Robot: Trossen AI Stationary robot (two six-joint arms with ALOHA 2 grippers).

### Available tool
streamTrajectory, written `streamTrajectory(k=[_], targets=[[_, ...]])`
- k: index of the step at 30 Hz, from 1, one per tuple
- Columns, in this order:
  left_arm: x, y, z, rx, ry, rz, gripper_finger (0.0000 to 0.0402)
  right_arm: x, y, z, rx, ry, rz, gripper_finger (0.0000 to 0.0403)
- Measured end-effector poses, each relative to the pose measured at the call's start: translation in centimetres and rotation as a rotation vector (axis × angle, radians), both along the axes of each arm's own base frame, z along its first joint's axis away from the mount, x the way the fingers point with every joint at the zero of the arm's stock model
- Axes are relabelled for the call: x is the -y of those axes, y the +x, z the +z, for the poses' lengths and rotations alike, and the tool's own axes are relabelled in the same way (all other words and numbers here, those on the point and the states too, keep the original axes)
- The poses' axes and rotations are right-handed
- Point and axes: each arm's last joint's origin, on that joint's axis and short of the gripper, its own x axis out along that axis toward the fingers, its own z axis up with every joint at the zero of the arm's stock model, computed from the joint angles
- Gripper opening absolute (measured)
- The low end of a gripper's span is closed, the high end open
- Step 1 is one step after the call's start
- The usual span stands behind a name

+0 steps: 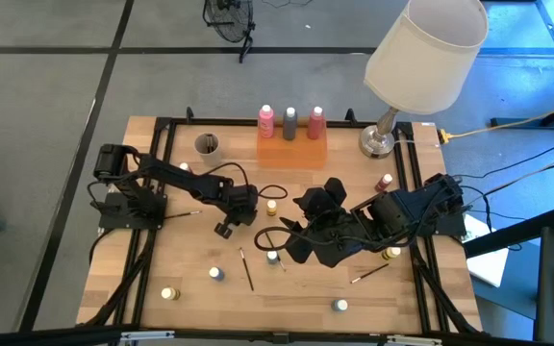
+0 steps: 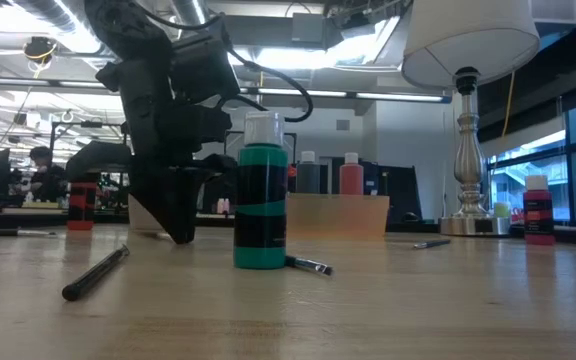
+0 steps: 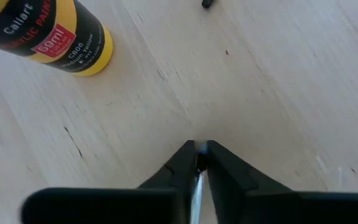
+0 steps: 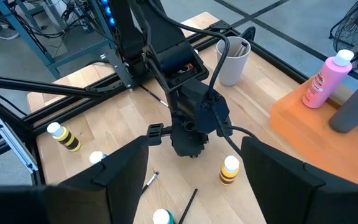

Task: Pick & Place Paint Supplies
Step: Put the silver paint brush into the white cup

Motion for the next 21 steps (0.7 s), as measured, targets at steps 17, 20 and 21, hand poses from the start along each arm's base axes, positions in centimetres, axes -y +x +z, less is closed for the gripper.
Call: streamTrajectory(k=[17,20,21], targets=[[-0.1,-1.2,1.2,-0.046,0.016,0.079,0.0003,0.1,0.1,0.1,0.022,-0.040,-0.023,0.0261],[-0.2,-2.2,1.8,-0.092,0.048,0.103,0.0003,0.3,0.1,0.2,0.029,-0.084,-0.041,0.0261],[-0.2,-2.3,2.1,-0.089,0.051,0.112,0.0002,0.4,0.1,0.2,0.030,-0.102,-0.047,0.0261]])
